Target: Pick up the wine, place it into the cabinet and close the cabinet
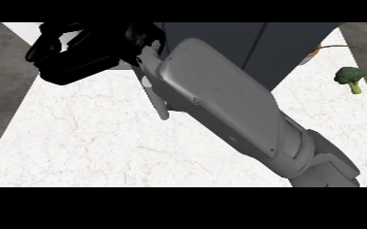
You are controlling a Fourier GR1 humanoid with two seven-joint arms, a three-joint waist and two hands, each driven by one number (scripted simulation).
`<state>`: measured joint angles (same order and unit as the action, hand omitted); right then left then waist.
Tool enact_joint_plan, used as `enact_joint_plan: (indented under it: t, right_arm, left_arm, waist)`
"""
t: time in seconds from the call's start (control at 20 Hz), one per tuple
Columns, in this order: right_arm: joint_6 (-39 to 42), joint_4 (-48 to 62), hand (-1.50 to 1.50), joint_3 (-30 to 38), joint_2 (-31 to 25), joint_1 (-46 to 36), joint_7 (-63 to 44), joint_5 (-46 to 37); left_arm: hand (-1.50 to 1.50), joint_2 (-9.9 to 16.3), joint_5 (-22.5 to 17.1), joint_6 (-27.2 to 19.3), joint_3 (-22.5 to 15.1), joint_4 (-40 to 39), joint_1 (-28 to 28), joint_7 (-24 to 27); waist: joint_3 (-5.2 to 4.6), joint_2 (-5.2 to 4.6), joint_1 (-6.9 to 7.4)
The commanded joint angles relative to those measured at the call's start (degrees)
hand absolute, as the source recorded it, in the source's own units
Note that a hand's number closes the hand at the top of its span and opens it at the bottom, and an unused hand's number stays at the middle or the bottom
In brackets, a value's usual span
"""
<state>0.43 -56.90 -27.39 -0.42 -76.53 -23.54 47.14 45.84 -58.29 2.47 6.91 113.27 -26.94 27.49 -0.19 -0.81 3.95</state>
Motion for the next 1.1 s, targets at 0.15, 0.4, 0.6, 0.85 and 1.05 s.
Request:
enact_joint_plan:
  t: [0.15,0.4,0.6,0.85,1.05]
  right_arm:
    - [1.9,12.8,1.50,5.5,-4.2,-1.6,9.1,-4.6]
    - [3.1,15.5,1.50,5.4,-6.3,0.9,13.1,-5.8]
    - [4.8,16.3,1.50,5.5,-7.4,3.5,15.5,-5.9]
    - [4.9,16.5,1.50,6.8,-9.8,5.1,17.4,-5.3]
    - [4.2,17.3,1.50,6.1,-7.5,3.3,18.7,-5.1]
  left_arm:
    - [-1.50,0.7,-1.6,0.0,4.1,1.8,-2.2,-2.3]
    - [-1.50,0.8,-1.7,1.7,2.8,1.2,-0.6,-2.8]
    - [-1.50,-0.2,-2.2,2.2,0.8,2.7,-0.3,-3.2]
    - [-1.50,-0.6,-2.2,1.4,-0.2,3.8,0.0,-3.8]
    - [-1.50,-0.5,-2.8,0.2,-2.1,5.6,1.8,-5.4]
  waist:
    - [0.18,0.26,-0.50]
    - [0.13,-0.33,-1.23]
    - [0.12,-0.82,-1.98]
    - [0.15,-1.00,-3.65]
    - [0.09,-1.19,-3.84]
